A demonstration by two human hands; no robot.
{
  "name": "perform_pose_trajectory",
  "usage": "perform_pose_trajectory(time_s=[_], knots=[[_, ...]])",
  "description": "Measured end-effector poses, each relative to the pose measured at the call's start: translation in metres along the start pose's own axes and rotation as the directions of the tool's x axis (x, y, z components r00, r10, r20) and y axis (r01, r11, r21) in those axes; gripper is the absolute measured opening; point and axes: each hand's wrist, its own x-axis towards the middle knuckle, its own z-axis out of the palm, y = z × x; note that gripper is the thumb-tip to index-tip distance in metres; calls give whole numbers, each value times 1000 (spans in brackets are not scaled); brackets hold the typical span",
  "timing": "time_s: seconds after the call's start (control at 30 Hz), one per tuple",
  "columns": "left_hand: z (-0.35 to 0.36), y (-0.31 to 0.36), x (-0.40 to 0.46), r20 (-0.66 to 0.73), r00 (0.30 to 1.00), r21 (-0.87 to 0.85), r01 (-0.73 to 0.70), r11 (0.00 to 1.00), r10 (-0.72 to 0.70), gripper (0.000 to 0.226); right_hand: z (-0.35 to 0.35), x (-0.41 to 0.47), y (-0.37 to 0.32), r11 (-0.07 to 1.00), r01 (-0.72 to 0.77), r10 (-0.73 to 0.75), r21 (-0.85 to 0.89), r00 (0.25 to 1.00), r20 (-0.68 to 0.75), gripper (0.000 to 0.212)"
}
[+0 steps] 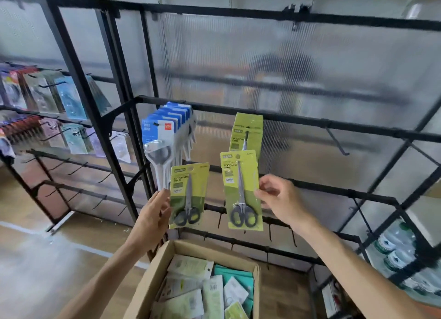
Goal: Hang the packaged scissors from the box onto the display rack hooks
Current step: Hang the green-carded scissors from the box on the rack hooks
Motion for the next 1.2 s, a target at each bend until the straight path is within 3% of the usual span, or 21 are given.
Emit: perform_pose_trajectory(time_s=[0.27, 0.47, 0.57, 0.97, 1.1, 1.2], knots=[[-5, 18, 14, -11, 999, -9, -46, 999, 46, 48, -8, 26, -9, 942, -165, 179, 292, 984, -22, 9], [-11, 35, 26, -25, 992, -20, -123, 992, 122, 74, -5, 37, -13, 921, -226, 250, 316, 968, -36, 9], [-13, 36, 32, -11, 992, -22, -123, 992, 123, 77, -3, 45, -14, 919, -242, 273, 311, 960, -60, 10], [-17, 44, 46, 4, 980, -32, -198, 980, 198, 77, 11, 81, -2, 975, -209, 221, 71, 942, -251, 11], [-18, 42, 47, 5, 981, -12, -195, 981, 195, 73, 12, 69, -9, 958, -64, -32, -279, 944, -327, 22], [-21, 45, 47, 5, 972, -5, -234, 972, 234, 69, 11, 49, -33, 817, 85, -291, -570, 914, -281, 51]])
